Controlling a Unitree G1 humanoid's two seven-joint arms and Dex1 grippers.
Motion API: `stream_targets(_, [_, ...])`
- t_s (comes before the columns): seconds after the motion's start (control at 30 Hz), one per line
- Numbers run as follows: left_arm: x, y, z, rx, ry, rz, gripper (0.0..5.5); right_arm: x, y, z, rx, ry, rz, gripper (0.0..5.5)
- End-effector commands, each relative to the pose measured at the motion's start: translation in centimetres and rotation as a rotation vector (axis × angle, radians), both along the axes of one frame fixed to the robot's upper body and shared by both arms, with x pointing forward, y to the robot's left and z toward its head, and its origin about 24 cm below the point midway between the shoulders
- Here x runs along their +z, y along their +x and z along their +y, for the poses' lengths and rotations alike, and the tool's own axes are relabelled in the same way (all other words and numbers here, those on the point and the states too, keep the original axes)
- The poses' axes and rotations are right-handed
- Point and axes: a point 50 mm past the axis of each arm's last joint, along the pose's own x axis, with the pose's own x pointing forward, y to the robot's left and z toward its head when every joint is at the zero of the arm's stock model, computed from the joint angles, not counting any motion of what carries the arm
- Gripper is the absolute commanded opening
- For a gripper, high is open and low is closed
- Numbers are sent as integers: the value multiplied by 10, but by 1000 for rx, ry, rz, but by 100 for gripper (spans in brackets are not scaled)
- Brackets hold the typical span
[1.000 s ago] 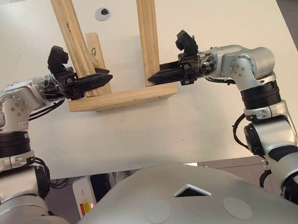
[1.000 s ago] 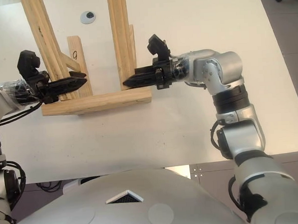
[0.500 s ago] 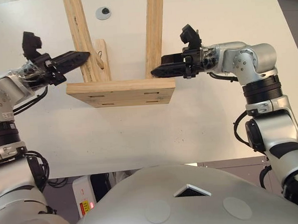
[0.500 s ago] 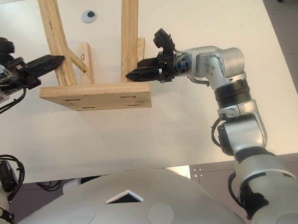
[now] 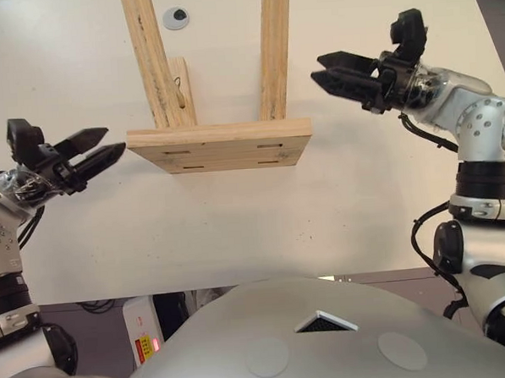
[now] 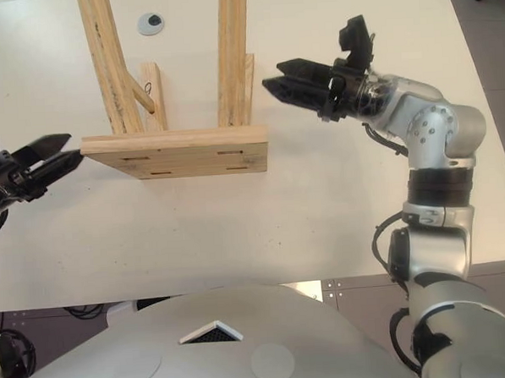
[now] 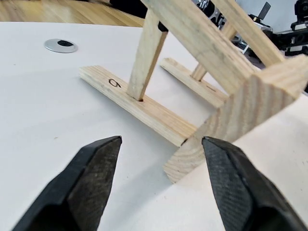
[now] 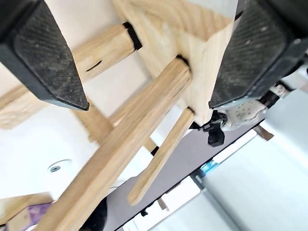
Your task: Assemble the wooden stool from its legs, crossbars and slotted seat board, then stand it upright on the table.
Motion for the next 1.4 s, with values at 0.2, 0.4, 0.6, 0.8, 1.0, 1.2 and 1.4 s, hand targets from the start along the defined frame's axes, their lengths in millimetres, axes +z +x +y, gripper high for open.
stream_targets(0.2, [3, 6, -9, -161, 44, 28, 306, -22, -20, -3, 97, -204, -38, 456])
stream_targets(0.4, [-5, 16, -27, -236, 23, 27, 306, -31, -27, 28, 196, -186, -40, 456])
stream_targets(0.6, [-12, 22, -40, -318, -6, 59, 289, -44, -28, 44, 219, -199, -4, 395])
stream_targets(0.8, [-19, 24, -51, -353, -63, 119, 225, -52, -28, 51, 227, -225, 61, 299])
stream_targets(1.0, [13, 15, -51, -345, -332, 279, 222, -8, -27, 50, 345, -32, 206, 293])
stream_targets(1.2, [45, 10, -52, -139, -433, 534, 215, 45, -16, 59, 459, 197, 405, 256])
stream_targets(1.4, [102, 72, -45, 42, -483, 478, 196, 75, 42, 51, 269, 362, 574, 229])
